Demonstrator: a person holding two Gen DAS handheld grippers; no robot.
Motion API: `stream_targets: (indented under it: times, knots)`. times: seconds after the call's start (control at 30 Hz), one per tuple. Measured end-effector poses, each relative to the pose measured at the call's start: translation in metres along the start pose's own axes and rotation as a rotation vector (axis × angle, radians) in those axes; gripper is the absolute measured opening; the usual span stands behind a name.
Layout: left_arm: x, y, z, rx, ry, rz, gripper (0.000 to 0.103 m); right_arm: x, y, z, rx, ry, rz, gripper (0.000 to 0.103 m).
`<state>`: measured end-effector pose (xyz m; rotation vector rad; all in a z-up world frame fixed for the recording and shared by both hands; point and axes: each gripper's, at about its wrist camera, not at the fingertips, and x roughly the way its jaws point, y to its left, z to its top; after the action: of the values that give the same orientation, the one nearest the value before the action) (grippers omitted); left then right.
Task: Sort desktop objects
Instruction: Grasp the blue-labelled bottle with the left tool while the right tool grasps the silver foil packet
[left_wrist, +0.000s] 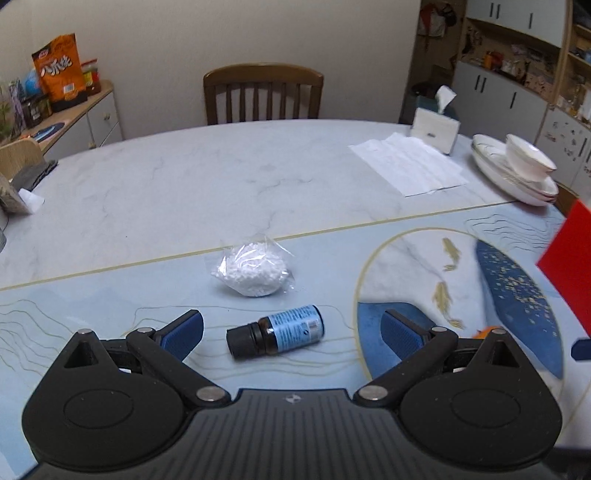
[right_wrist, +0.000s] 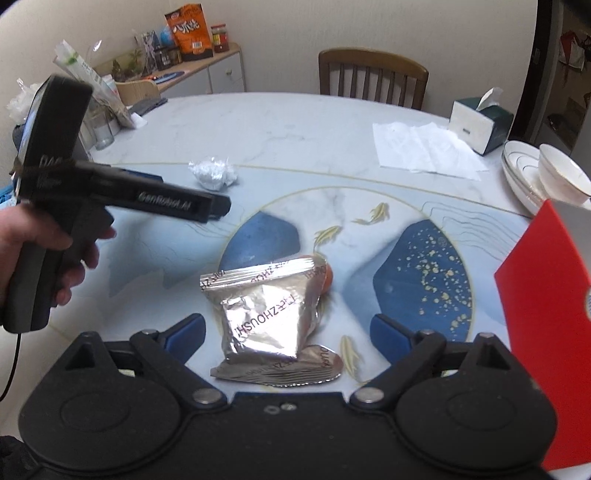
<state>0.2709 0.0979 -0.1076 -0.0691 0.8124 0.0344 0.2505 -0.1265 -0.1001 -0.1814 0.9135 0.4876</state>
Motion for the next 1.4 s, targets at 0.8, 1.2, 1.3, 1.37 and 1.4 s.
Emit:
stream_targets:
  times: [0.8, 1.2, 1.3, 1.37, 1.4]
  knots:
    - [0.017, 0.002, -0.006, 0.012, 0.028, 0.042, 0.063, 0.033, 0.008, 0.005, -0.013, 0.088, -0.003, 0.06]
    - [0.001, -0.001, -0.019, 0.019, 0.038, 0.022, 0.062, 0.019, 0.005, -0.002, -0.001, 0.089, 0.014, 0.046]
    - [-0.007, -0.003, -0.024, 0.025, 0.038, 0.014, 0.062, 0.01, 0.0, -0.005, 0.001, 0.077, 0.02, 0.046]
    - [-0.013, -0.004, -0.027, 0.024, 0.035, 0.006, 0.062, 0.003, -0.004, -0.007, 0.005, 0.07, 0.023, 0.046]
    - [-0.017, -0.005, -0.028, 0.023, 0.034, 0.001, 0.062, -0.001, -0.006, -0.009, 0.008, 0.066, 0.021, 0.046]
